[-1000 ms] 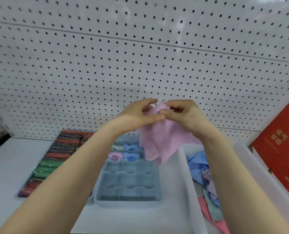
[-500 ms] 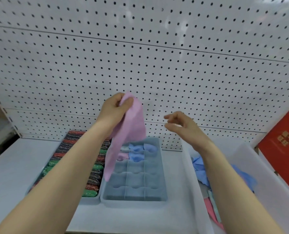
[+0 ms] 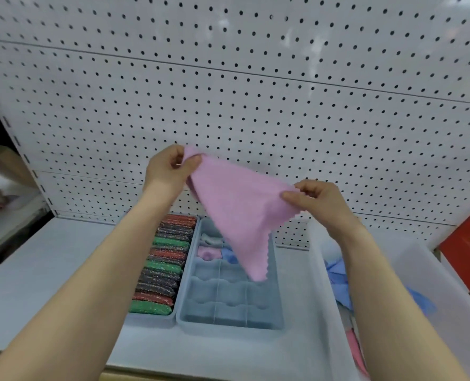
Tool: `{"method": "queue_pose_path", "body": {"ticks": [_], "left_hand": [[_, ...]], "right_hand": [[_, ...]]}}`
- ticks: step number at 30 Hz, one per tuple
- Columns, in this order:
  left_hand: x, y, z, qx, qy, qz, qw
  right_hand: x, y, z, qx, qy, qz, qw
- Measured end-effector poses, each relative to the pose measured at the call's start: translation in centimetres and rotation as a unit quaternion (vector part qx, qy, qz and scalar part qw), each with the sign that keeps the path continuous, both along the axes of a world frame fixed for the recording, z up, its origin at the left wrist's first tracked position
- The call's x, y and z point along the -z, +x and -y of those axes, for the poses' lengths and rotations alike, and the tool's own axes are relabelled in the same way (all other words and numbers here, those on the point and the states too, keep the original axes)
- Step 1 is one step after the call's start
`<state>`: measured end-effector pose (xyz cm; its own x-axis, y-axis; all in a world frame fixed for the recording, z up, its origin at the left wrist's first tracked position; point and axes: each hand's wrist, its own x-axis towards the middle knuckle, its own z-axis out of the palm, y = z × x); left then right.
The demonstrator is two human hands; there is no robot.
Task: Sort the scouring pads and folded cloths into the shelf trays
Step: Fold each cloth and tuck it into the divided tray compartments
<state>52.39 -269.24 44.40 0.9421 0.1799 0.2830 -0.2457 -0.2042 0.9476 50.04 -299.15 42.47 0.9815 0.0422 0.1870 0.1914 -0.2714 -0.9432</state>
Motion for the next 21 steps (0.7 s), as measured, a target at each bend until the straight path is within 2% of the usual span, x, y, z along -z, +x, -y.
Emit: {"method": "queue_pose_path", "body": {"ticks": [5, 7, 9, 11, 13, 15, 18, 21], "left_hand": [[2.3, 0.6, -0.9, -0.015, 0.032, -0.037, 0.999], [3.4, 0.7, -1.0, -0.040, 0.038, -0.041, 0.998], [4.1, 0.8, -0.8, -0.065, 0.033, -0.042, 0.996], [4.5, 0.8, -0.2, -0.077, 0.052, -0.046, 0.995], [4.3, 0.6, 0.8, -0.033, 0.053, -0.057, 0.996], [3.7, 0.1, 2.1, 0.056, 0.010, -0.063, 0.996], [2.5, -0.8, 3.2, 0.175, 0.015, -0.059, 0.983], [1.6, -1.5, 3.7, 0.232, 0.002, -0.057, 0.971]], "right_hand": [[-1.6, 0.3, 0.2, 0.047, 0.066, 0.027, 0.996], [-2.1, -0.2, -0.3, 0.019, 0.089, 0.016, 0.996], [-2.3, -0.9, -1.3, -0.083, 0.058, -0.027, 0.994], [-2.3, -1.8, -3.1, -0.212, -0.053, -0.079, 0.973], [-2.2, -2.5, -5.2, -0.315, -0.126, -0.114, 0.934], [-2.1, -2.5, -6.5, -0.351, -0.142, -0.120, 0.918], [-2.1, -2.1, -7.2, -0.271, -0.132, -0.077, 0.950], [-1.8, -1.7, -7.4, -0.152, -0.036, -0.004, 0.988]]}}
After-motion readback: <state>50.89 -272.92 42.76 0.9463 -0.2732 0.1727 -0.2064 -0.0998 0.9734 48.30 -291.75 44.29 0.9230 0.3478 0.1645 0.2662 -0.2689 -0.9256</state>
